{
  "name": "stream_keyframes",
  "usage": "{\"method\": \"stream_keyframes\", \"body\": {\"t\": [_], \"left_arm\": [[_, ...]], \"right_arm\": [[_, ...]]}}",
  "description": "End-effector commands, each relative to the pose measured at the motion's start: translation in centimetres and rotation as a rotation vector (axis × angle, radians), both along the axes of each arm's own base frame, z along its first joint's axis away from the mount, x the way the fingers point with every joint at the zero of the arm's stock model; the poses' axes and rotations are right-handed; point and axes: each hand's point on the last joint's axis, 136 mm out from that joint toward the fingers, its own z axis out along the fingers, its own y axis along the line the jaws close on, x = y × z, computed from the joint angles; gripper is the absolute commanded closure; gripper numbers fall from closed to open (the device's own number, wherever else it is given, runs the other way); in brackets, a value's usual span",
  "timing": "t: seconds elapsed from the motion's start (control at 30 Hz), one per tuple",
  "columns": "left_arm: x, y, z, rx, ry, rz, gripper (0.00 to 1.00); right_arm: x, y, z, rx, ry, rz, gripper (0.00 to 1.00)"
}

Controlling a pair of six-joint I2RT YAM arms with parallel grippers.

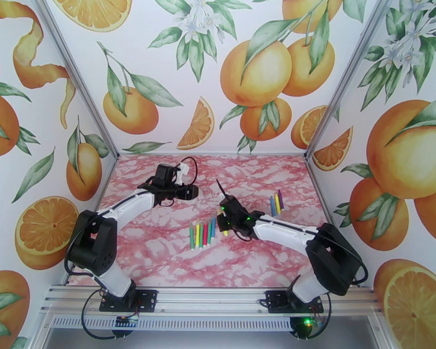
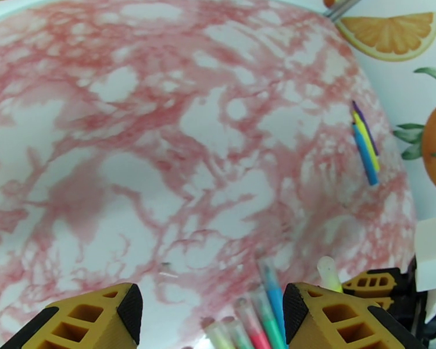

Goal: Open the pen caps

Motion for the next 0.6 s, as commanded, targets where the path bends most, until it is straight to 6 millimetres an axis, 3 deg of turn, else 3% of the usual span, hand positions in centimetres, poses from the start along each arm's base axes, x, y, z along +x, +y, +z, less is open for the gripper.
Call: {"method": "stream_keyframes", "body": {"t": [0.0,0.2,0.57], "left_arm": [[0.3,-2.3,2.8,-0.131,-0.045,-0.077,0.32],[-0.1,-3.3,4.2,-0.200,-0.056,-0.125,0.32],[-0.5,-5.0,5.5,-0.319,-0.029,-0.187,0.31]], "right_arm": [[1.1,1.1,2.6,0.099,-0.082,0.030,1.00],[2.6,2.9,5.2,0.181,-0.152,0.062,1.00],[3.7,4.9,7.5,0.250,-0.226,0.117,1.00]]}}
